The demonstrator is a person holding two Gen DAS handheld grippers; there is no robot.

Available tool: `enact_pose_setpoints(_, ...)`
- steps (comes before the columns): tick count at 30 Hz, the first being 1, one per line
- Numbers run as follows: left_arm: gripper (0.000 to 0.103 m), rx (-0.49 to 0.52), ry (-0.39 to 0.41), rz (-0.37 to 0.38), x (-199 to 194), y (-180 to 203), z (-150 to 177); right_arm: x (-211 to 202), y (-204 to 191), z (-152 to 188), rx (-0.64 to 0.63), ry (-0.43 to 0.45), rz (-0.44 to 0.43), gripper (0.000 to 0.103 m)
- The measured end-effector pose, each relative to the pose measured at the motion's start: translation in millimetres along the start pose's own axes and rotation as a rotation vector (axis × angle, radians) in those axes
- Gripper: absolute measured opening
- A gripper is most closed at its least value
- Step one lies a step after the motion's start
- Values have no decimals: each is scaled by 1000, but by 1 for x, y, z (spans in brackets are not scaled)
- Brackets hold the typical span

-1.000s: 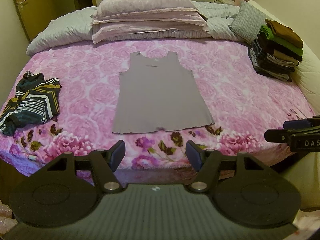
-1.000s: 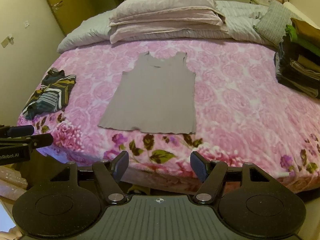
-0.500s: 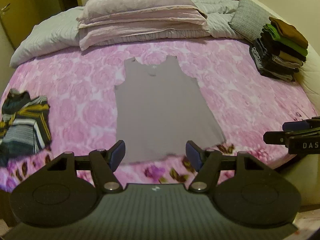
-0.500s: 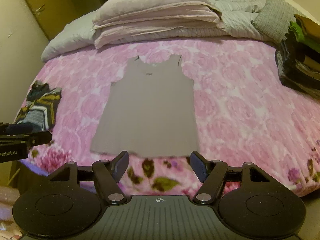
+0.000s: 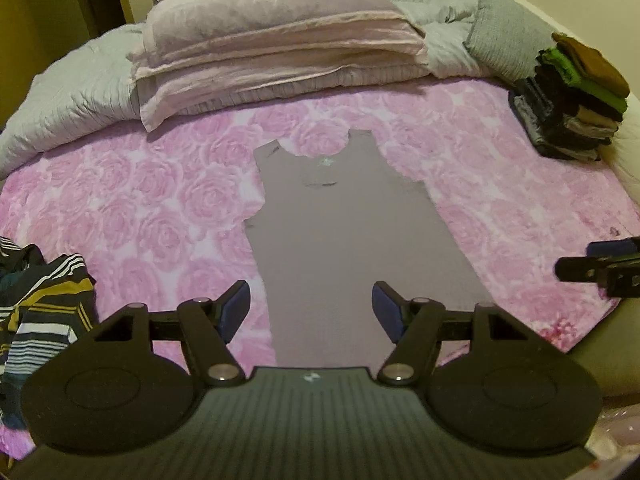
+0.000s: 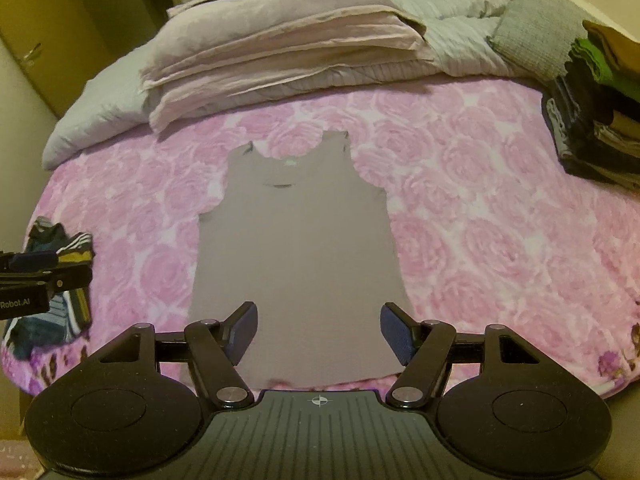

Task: Fold clothes
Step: 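Move both grippers to the grey top's shoulder straps and pinch them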

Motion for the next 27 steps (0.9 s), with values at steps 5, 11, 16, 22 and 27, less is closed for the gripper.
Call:
enact_pose_setpoints(5,64,-25,-41,5,38,-32,0,27,8,-3,6,-23,10,65)
enact_pose_setpoints(11,64,-82,-72,30,74,-62,5,68,15,-19,-33,-44,1,65)
enact_pose_setpoints(16,64,-97,-60,20,113,-82,3,116,20,-41,-62,-35,-43,65)
enact_pose_setpoints(22,62,-79,-26,25,182,-98,-22,198,34,-78,-193,-26,-81,65)
enact_pose_setpoints(27,55,23,18,72,253,-106,-67,269,48,-134,-310,19,-133,65)
Point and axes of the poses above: each gripper's, at about its wrist camera, not at the fingertips, and x roughly the way its jaws point, y to its right, z to its underside, the point moved 7 cm from there along x, roughly the way its jaws point, and after that the axes turned 1 degree about z, right-handed, at the moved point
